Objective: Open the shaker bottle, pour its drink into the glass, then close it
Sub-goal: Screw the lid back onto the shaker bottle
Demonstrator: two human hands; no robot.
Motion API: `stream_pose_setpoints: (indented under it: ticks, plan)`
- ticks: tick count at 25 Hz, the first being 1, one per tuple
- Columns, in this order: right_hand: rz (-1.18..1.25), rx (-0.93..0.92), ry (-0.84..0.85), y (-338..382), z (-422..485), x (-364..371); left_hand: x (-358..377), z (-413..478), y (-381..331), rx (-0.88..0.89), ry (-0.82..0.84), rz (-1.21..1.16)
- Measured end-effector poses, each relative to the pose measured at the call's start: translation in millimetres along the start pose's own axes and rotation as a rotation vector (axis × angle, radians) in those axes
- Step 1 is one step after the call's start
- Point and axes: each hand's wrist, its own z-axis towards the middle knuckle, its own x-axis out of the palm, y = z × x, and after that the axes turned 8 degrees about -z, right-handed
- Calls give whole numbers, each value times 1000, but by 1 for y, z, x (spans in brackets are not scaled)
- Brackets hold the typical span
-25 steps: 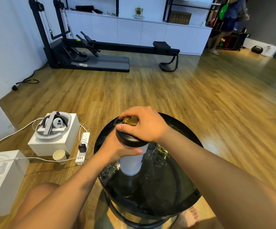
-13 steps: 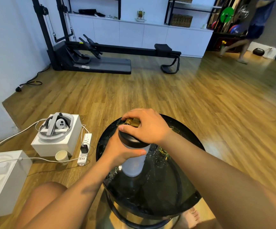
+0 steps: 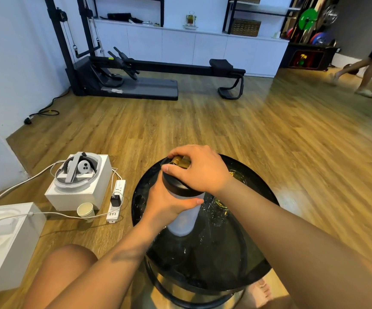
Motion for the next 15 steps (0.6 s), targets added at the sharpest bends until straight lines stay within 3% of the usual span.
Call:
stream_pose_setpoints:
  ticks: [15]
  plan:
    - [-50,12,-40,-4,0,2,15,-7,0,-16,-134,28]
